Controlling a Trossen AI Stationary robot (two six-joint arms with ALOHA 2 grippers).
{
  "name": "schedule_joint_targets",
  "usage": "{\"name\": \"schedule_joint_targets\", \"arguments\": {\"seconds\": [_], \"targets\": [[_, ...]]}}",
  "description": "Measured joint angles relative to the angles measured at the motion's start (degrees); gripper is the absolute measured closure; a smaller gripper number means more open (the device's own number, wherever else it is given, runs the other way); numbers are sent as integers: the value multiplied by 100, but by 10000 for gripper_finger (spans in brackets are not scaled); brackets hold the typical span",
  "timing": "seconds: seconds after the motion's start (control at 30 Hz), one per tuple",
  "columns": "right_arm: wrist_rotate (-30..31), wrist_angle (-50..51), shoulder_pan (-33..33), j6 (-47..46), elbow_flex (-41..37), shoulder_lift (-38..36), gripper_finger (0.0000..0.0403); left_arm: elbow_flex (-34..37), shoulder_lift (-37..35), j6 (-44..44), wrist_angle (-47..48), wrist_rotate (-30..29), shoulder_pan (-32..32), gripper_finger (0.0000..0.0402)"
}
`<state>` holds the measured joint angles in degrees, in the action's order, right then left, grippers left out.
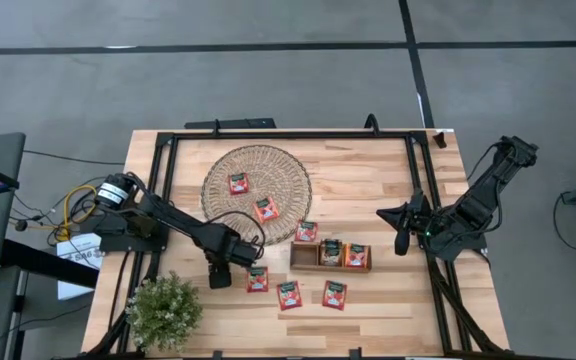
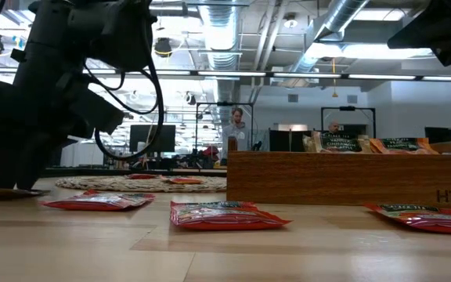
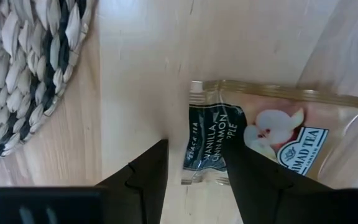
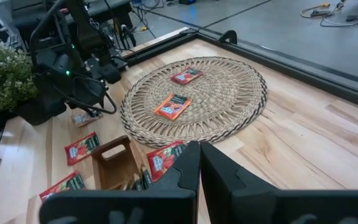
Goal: Pick & Place Tea
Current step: Put the brown tea bag into the middle section of the wooden organizer
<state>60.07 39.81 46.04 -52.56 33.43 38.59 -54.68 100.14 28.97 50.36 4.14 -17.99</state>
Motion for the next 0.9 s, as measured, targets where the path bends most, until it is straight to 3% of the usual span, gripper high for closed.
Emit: {"name": "schedule_joint_targets", "arguments": {"seconds": [0.23, 0.6, 0.9], "targets": [[0, 0, 2, -2, 0, 2, 399, 9, 2, 28, -146, -10, 1, 272], [-2, 0, 2, -2, 2, 2, 400, 11, 13, 44, -216, -162, 1, 394], [0, 0, 2, -2, 0, 0, 400, -129, -56, 34, -93, -213, 1, 401]]}}
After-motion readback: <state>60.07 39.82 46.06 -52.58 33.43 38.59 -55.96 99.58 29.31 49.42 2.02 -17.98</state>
